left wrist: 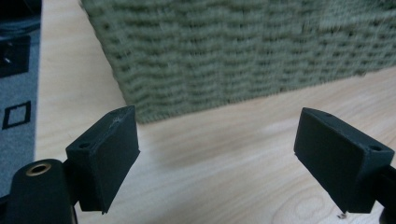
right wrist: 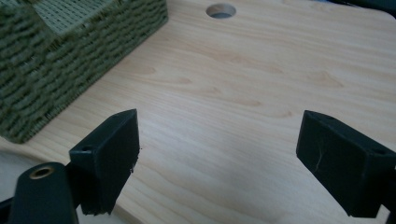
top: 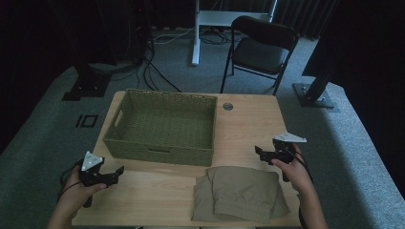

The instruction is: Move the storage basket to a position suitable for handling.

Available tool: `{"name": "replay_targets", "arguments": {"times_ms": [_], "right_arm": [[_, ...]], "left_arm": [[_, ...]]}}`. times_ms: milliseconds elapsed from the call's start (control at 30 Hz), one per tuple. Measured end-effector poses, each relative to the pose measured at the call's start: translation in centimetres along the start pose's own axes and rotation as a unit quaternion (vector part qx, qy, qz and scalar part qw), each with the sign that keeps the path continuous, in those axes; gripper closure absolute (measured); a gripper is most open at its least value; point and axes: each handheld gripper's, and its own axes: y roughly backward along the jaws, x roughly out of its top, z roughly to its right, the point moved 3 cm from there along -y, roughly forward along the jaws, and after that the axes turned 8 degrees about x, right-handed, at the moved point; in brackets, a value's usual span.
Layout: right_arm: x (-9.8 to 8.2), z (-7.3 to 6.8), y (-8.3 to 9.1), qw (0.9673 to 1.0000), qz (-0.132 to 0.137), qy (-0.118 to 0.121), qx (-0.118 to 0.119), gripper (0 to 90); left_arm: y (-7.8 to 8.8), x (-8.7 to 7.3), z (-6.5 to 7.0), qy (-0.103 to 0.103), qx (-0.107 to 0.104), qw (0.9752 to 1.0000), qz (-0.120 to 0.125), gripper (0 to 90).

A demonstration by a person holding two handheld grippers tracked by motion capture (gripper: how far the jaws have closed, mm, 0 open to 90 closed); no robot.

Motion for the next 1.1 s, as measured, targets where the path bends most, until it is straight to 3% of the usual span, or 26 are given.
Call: {"name": "replay_targets", "arguments": {"times_ms": [300, 600, 833, 1100], "right_arm": [[1.8, -1.4, -0.5, 0.9998, 0.011, 0.006, 0.014, 13.0], [2.8, -3.0, -1.3, 0.9992, 0.019, 0.006, 0.034, 13.0], [3.8, -4.3, -1.8, 0.9985, 0.025, 0.015, 0.046, 13.0], [4.8, -6.1, -2.7, 0.9973, 0.030, 0.023, 0.064, 13.1]], "left_arm": [[0.9, 2.2, -0.7, -0.002, -0.001, 0.9997, 0.026, 14.9], [1.2, 4.7, -1.5, -0.013, 0.011, 0.9986, 0.051, 14.9], [0.3, 6.2, -2.0, -0.016, 0.012, 0.9973, 0.071, 14.9], [-1.8, 8.1, -3.8, 0.006, 0.045, 0.9963, 0.073, 14.9]]}}
